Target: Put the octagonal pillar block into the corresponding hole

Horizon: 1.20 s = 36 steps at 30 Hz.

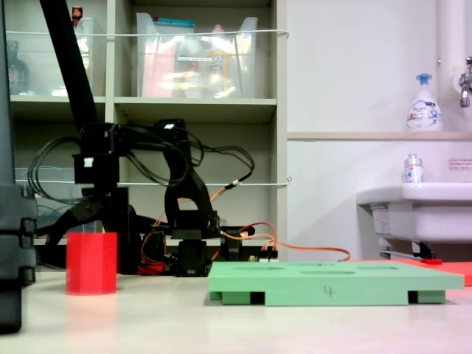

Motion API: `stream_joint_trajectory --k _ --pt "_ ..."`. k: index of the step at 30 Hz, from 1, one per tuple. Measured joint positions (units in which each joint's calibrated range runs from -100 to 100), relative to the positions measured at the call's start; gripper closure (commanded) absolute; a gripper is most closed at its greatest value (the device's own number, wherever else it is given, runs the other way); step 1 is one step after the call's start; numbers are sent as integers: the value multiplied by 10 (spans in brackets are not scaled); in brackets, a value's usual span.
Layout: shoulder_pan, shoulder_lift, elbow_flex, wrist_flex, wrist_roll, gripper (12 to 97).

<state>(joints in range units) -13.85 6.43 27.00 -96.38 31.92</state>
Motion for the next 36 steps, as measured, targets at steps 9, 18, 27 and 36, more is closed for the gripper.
stream_joint_trajectory --k 9,18,27,36 --pt "0 3 16 6 -4 315" --pt "0 12 22 9 -5 580" --pt "0 21 36 7 -6 703" --pt "0 -41 32 -14 2 702"
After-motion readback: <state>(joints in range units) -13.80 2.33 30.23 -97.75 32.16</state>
